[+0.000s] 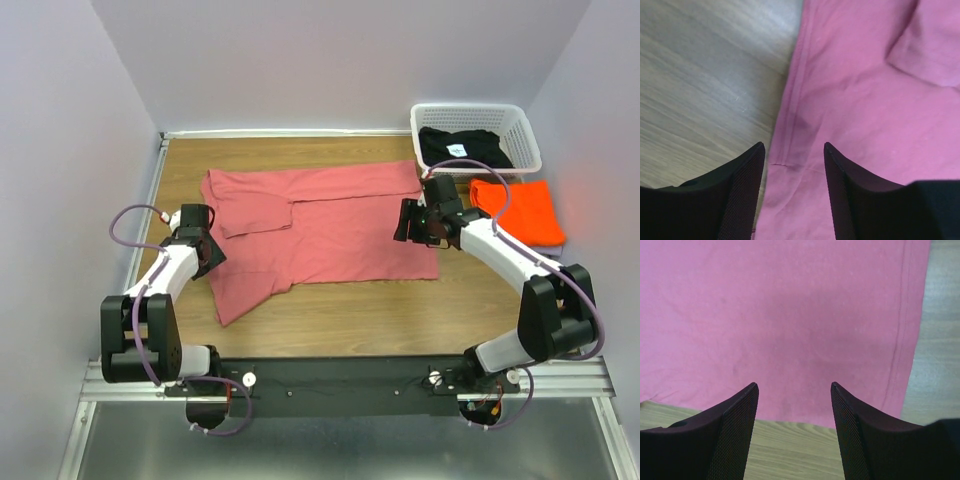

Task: Fold and stack the t-shirts
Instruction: Fold the tshirt

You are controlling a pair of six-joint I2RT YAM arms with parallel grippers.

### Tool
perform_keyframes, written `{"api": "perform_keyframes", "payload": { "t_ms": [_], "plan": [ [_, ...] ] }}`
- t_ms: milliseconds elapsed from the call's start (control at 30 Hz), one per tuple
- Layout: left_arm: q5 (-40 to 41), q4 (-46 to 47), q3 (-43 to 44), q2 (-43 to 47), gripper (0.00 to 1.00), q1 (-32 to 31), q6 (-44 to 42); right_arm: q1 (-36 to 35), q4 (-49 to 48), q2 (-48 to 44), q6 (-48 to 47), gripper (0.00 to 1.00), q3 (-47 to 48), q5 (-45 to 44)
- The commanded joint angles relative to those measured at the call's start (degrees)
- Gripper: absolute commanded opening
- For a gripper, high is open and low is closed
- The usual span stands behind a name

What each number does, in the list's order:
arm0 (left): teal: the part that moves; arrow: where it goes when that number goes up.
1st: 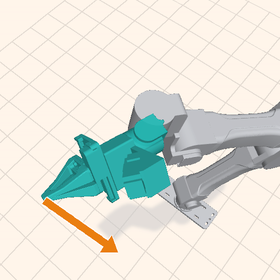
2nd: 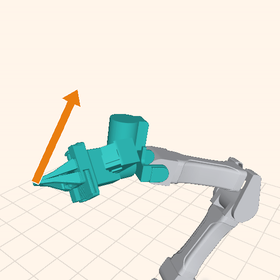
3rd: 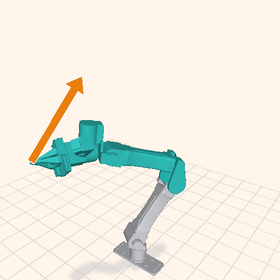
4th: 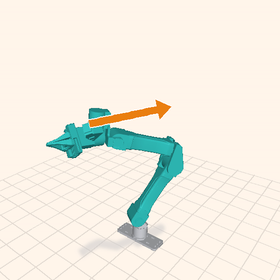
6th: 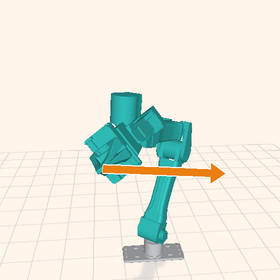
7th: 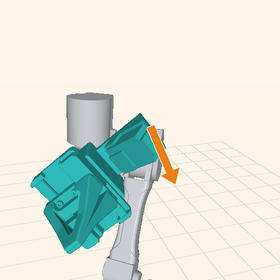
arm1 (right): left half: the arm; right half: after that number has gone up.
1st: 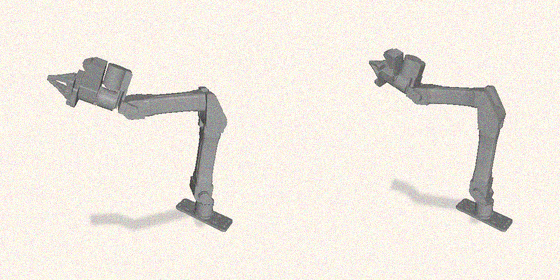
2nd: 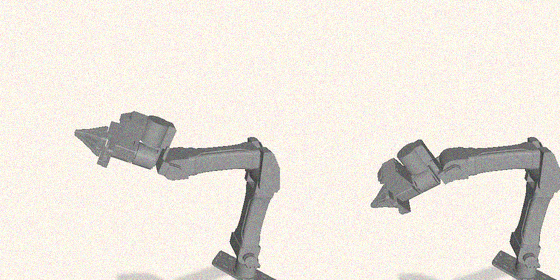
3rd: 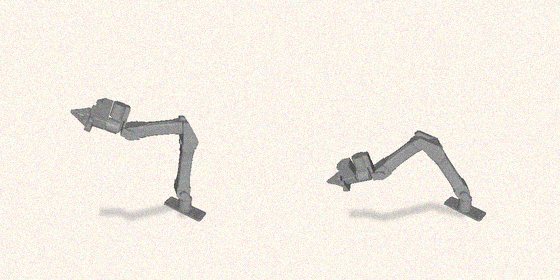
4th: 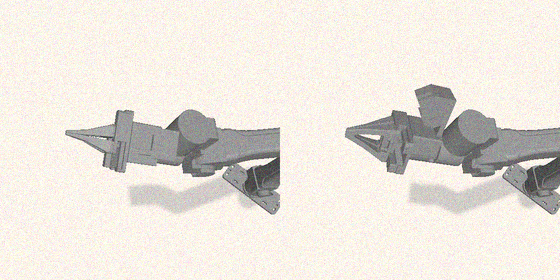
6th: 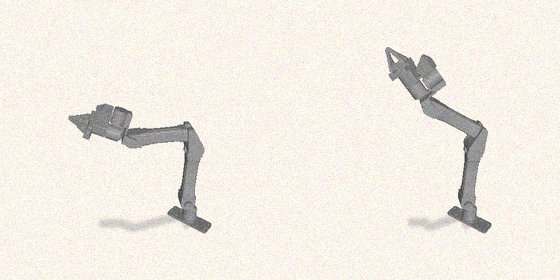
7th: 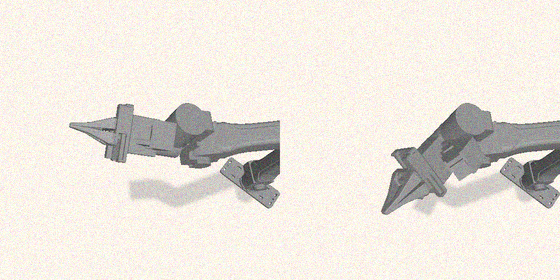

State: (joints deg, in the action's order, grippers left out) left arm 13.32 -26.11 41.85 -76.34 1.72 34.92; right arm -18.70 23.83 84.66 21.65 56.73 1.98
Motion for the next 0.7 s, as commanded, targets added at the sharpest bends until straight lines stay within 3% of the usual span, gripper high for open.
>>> {"api": "perform_keyframes", "payload": {
  "t_ms": [0,500,667],
  "plan": [
    [2.14,-0.08,-0.54,-1.27,0.56,0.66,0.68,-0.02,2.44,-1.96,1.99,0.67,-2.41,-3.82],
    [0.13,3.08,-3.96,-5.4,0.5,0.66,-1.08,-0.02,2.88,-1.96,4.89,0.67,-4.78,-7.33],
    [-0.49,3.26,-3.97,-6.19,0.28,0.66,-1.34,1.91,3.23,-3.36,6.03,0.66,-6.54,-9.71]
  ]
}}
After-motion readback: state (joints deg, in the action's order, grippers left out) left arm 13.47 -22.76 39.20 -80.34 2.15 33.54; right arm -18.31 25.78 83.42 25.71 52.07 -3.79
